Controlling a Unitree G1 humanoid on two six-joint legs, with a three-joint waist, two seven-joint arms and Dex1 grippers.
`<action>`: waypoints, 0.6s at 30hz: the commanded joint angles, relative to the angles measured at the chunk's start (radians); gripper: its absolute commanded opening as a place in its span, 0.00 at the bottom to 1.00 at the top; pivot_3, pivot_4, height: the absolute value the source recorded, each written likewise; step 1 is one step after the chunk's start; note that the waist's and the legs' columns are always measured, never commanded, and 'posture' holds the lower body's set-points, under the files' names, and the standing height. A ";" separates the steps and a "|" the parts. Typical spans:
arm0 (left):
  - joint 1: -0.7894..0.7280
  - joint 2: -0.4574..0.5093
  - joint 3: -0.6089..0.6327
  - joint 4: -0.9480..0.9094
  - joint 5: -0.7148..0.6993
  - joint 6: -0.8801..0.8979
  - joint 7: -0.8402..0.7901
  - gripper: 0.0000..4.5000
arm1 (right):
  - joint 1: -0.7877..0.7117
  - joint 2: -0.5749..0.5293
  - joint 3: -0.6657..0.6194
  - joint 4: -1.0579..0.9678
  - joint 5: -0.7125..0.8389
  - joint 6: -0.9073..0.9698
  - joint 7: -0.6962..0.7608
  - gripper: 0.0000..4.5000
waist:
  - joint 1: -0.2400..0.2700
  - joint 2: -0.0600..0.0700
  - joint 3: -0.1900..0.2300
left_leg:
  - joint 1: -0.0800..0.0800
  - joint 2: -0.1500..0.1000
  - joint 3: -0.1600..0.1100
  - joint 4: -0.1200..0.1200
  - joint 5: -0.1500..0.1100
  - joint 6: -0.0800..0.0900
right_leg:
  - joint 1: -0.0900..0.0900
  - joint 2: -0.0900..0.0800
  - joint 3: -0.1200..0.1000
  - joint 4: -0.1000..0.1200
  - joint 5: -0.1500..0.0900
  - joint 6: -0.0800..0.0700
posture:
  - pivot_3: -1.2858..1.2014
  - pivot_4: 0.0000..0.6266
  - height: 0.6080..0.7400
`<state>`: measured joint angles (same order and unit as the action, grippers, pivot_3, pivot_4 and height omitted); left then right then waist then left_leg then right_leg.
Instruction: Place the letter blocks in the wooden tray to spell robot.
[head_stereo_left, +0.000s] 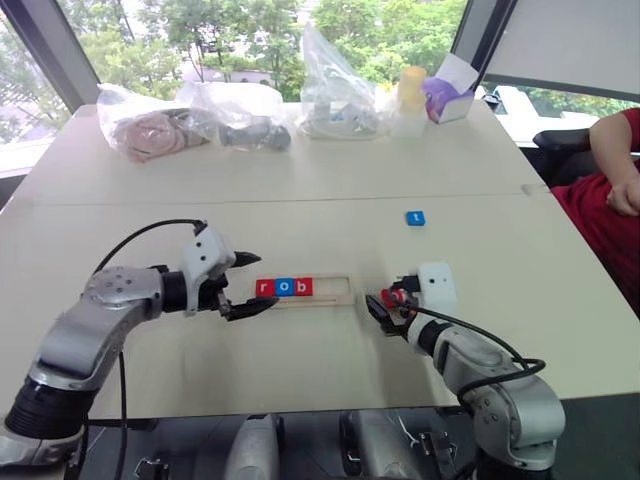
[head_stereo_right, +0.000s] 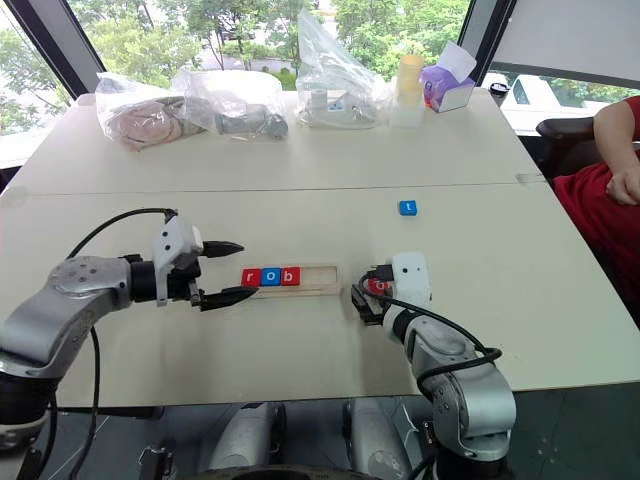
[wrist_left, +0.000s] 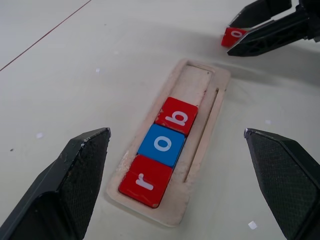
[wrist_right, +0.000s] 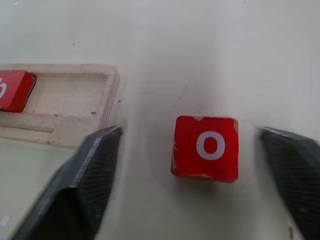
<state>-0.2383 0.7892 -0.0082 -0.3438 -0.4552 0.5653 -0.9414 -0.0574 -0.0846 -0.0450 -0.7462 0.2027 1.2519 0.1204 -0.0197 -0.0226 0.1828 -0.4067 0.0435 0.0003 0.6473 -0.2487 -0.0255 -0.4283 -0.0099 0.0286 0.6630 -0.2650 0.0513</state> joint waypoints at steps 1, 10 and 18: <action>-0.014 0.015 0.051 -0.031 -0.054 0.028 -0.019 1.00 | -0.030 -0.086 -0.037 -0.030 0.057 -0.103 0.113 0.99 | 0.000 0.000 0.000 | 0.000 0.000 0.000 0.000 0.000 0.000 | 0.000 0.000 0.000 0.000 0.000 0.000 | 0.52 0.24 1.00; -0.021 0.136 0.115 -0.039 -0.159 0.081 -0.157 1.00 | 0.009 -0.618 -0.089 0.317 0.181 -0.638 0.845 0.99 | 0.001 0.000 0.001 | 0.001 -0.001 0.000 0.000 0.000 0.000 | 0.001 0.001 -0.001 -0.001 -0.003 0.004 | 0.52 0.24 1.00; 0.041 0.186 0.118 -0.130 -0.161 0.097 -0.156 1.00 | -0.174 -0.696 0.063 0.784 0.045 -1.054 1.071 0.99 | -0.005 0.000 0.002 | 0.002 0.000 0.002 0.001 0.000 0.000 | 0.001 0.001 0.000 0.000 -0.002 0.004 | 0.52 0.24 1.00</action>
<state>-0.2008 0.9716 0.0791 -0.4367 -0.6008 0.6623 -1.1059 -0.1981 -0.7807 -0.0031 -0.0112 0.2772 0.2805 1.1624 -0.0249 -0.0228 0.1845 -0.4045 0.0434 0.0022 0.6478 -0.2488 -0.0253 -0.4269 -0.0088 0.0290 0.6628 -0.2665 0.0546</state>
